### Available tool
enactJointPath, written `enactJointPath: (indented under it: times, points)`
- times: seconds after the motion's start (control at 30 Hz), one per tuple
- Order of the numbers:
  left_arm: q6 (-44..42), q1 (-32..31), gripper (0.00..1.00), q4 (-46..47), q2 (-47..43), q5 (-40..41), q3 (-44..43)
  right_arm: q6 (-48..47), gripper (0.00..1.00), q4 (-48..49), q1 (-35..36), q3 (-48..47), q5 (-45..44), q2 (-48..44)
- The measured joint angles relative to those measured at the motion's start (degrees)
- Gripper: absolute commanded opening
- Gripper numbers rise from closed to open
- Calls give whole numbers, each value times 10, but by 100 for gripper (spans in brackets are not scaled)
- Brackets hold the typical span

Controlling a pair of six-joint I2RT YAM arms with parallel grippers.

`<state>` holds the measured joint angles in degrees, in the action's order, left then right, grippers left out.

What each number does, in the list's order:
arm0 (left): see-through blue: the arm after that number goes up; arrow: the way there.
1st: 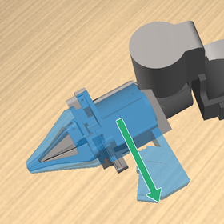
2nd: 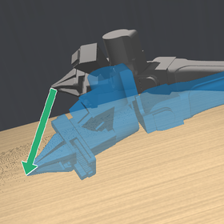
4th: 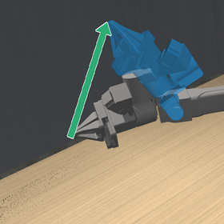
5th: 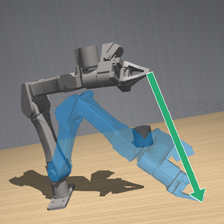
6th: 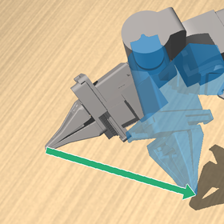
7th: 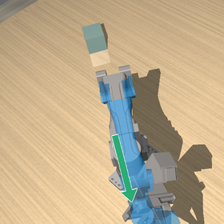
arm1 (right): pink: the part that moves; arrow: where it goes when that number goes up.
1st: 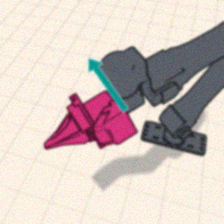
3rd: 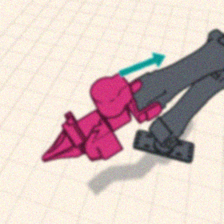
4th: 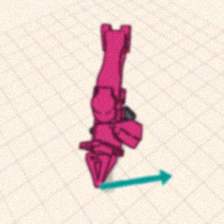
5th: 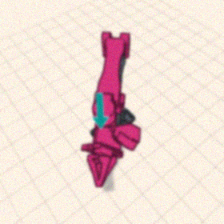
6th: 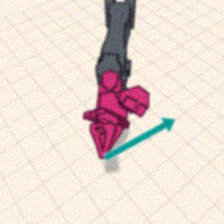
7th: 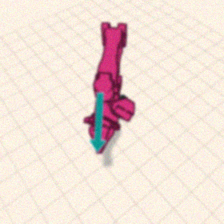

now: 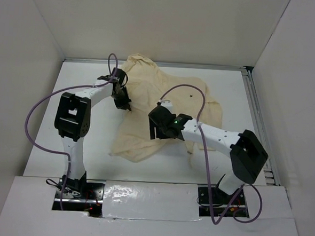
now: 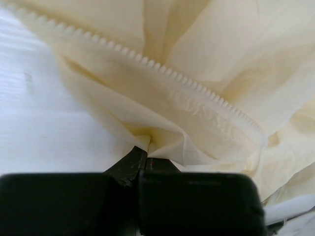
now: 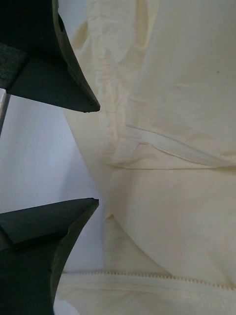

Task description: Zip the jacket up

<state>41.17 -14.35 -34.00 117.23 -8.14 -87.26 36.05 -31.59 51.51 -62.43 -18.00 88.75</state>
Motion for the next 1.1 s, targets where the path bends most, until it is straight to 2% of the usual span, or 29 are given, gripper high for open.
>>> enactJointPath:
  times: [0.1, 0.17, 0.2, 0.23, 0.47, 0.5, 0.67, 0.77, 0.8, 0.83, 0.87, 0.9, 1.1]
  points:
    - [-7, 19, 0, -3, -2, 7, -14, -4, 77, -2, 9, -50, -1, 57]
    - [-8, 28, 40, -6, -7, 13, -7, -4, 73, -2, 13, -79, -2, 87]
    - [-7, 30, 65, -10, -13, 15, 0, -4, 69, -2, 16, -95, -4, 102]
    - [-8, 31, 99, -16, -18, 16, 8, -4, 66, -2, 19, -110, -6, 115]
    - [15, 48, 99, -50, -83, 14, 77, -2, 56, -7, 26, -183, -11, 196]
    - [21, 57, 99, -52, -99, 14, 91, -2, 52, -8, 27, -186, -9, 204]
    - [41, 101, 99, -54, -188, 7, 178, 2, 48, -20, 30, -188, -3, 235]
    - [43, 103, 99, -54, -224, -3, 219, 16, 44, -35, 32, -188, -5, 252]
    - [43, 102, 99, -55, -230, -8, 227, 20, 30, -37, 33, -186, -6, 256]
    - [43, 101, 99, -54, -234, -11, 233, 24, 24, -42, 33, -185, -9, 258]
    - [43, 100, 99, -54, -236, -14, 236, 30, 6, -45, 33, -184, -11, 259]
    - [43, 100, 99, -53, -237, -16, 239, 37, 0, -47, 33, -182, -14, 259]
    - [43, 94, 99, -47, -245, -20, 241, 47, 0, -51, 33, -174, -13, 238]
